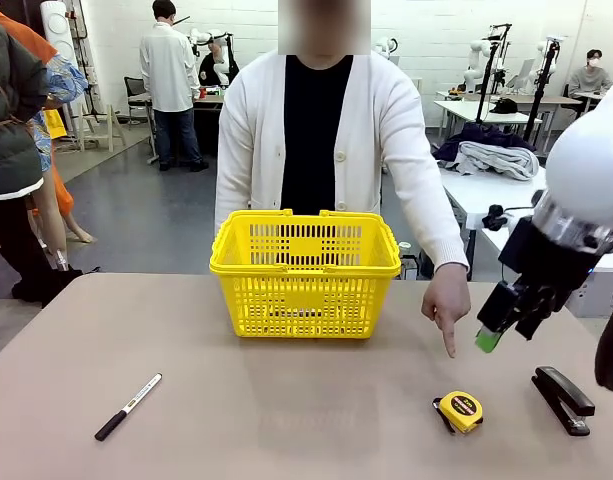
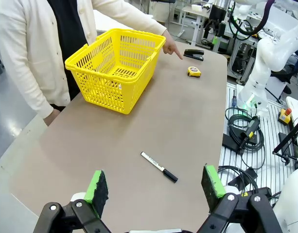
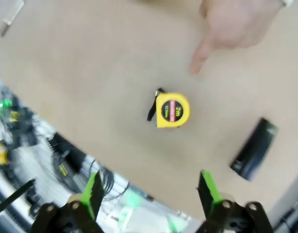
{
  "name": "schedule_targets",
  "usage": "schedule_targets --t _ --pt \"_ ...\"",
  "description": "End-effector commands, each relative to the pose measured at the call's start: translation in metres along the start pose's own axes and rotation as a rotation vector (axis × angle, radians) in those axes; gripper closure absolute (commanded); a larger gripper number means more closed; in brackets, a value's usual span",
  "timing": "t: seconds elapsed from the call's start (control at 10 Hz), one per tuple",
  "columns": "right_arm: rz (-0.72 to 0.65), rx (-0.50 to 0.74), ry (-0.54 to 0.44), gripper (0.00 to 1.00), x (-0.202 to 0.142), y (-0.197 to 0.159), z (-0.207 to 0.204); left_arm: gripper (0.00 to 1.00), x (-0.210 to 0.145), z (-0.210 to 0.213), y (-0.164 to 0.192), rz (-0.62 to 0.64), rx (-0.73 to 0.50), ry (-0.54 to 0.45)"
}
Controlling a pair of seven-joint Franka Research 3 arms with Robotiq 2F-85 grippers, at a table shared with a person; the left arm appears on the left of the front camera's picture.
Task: Place the items the person wants into the basket.
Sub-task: Pick up the item the person points to and place it in the Market Basket.
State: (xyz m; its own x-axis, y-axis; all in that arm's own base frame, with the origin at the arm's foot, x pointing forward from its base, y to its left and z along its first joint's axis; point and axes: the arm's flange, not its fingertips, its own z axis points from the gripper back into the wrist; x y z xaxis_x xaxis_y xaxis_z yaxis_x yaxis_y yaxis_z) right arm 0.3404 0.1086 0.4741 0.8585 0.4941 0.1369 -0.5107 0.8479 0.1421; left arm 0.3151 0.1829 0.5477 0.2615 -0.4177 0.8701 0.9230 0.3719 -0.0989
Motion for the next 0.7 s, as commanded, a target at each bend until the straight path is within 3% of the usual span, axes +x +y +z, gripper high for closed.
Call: schedule_targets --t 0.0,0.6 --pt "-0.024 -0.022 -0.004 0.00 0.002 -0.001 -0.019 0.00 -0.002 0.001 0.000 -0.020 -0.004 -0.021" --pt "-0.008 0.000 0.010 0.00 -0.001 -0.005 -0.026 0.00 -0.002 0.001 0.000 -0.020 -0.004 -0.021"
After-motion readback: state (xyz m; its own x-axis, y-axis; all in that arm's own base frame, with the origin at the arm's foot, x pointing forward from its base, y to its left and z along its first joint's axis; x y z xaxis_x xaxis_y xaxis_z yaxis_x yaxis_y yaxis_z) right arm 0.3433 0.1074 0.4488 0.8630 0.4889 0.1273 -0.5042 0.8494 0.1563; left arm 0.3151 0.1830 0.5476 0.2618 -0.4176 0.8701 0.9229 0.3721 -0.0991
